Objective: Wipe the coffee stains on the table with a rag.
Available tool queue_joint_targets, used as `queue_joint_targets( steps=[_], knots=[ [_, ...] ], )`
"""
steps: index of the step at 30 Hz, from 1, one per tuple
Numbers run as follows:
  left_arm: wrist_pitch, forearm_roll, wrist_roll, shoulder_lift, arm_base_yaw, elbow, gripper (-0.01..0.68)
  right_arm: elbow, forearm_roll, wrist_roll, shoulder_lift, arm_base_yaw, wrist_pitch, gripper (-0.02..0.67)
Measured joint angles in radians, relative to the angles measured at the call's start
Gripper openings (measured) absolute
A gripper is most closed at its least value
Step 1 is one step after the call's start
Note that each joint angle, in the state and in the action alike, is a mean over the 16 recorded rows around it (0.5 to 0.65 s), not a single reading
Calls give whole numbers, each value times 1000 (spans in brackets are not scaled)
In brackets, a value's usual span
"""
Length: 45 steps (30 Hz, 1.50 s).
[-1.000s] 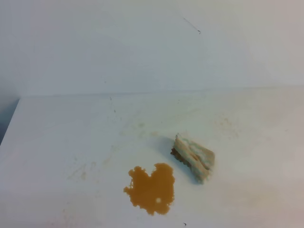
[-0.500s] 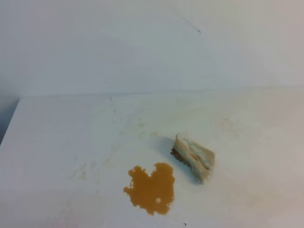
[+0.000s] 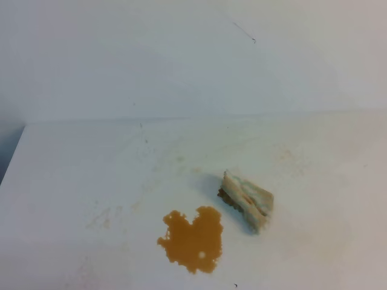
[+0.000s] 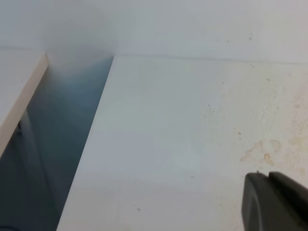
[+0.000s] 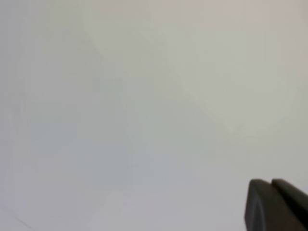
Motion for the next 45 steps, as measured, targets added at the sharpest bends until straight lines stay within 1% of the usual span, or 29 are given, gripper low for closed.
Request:
queue_joint_targets(
  steps=[3, 7, 12, 17, 21, 28, 32, 34, 36, 39, 42, 45],
  knots=[
    [0, 0, 0, 0, 0, 0, -3, -67, 2, -3, 35, 0, 42, -2],
    [1, 0, 0, 2, 0, -2, -4, -194, 3, -6, 127, 0, 180, -2],
    [0, 0, 0, 2, 0, -2, -3, -384, 16, -44, 309, 0, 393, -2],
    [-1, 0, 0, 0, 0, 0, -3, -551, 92, -118, 515, 0, 569, -2],
    [-2, 0, 0, 0, 0, 0, -3, -652, 206, -261, 663, 0, 683, -2],
    [-1, 0, 0, 0, 0, 0, -3, -783, 459, -621, 896, 19, 859, 12],
    [0, 0, 0, 2, 0, -5, -3, -865, 528, -793, 1039, 70, 961, 67],
    [0, 0, 0, 2, 0, -5, -3, -911, 531, -846, 1114, 109, 1007, 105],
    [1, 0, 0, 2, 0, -5, -3, -958, 514, -869, 1191, 154, 1043, 146],
    [0, 0, 0, 0, 0, -2, -4, -1029, 457, -848, 1306, 234, 1074, 209],
    [0, 0, 0, 0, 0, -2, -4, -1094, 376, -783, 1416, 319, 1083, 269],
    [0, 0, 0, 0, 0, -2, -4, -1151, 292, -706, 1517, 397, 1079, 313]
  ],
)
